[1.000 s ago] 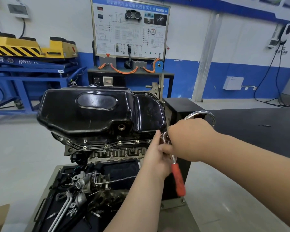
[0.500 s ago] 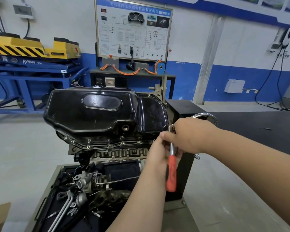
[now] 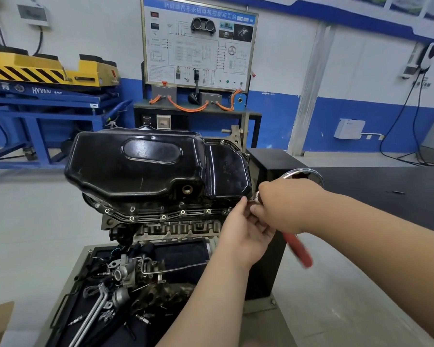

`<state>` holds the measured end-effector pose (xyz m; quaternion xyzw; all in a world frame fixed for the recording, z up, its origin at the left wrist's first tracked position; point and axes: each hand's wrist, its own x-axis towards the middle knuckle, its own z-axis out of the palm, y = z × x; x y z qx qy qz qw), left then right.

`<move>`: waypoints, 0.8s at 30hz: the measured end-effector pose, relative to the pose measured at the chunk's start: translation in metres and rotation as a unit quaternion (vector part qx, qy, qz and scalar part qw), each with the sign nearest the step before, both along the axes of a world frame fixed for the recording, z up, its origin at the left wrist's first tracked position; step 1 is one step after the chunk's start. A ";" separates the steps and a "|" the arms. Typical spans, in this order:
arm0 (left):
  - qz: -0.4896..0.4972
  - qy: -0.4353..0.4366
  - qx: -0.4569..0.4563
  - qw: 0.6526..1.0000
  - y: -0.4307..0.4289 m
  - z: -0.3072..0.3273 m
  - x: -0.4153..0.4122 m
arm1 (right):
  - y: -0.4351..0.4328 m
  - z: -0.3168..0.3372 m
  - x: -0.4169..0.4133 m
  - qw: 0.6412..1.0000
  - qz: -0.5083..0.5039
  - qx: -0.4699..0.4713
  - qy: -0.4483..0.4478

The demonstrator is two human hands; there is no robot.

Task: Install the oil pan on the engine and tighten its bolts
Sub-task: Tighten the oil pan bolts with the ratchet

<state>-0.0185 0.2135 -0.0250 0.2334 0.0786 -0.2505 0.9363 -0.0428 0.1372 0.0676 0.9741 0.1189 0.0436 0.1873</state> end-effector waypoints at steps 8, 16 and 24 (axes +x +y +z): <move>0.015 0.012 0.020 1.000 -0.007 -0.006 0.003 | 0.009 0.003 -0.010 0.995 0.023 -0.093 0.019; 0.006 -0.027 0.000 1.000 0.003 -0.007 0.003 | 0.014 -0.004 -0.006 0.998 0.041 -0.047 -0.025; -0.017 -0.040 0.010 0.999 0.006 -0.010 0.009 | 0.025 -0.003 -0.006 0.999 0.000 -0.047 0.002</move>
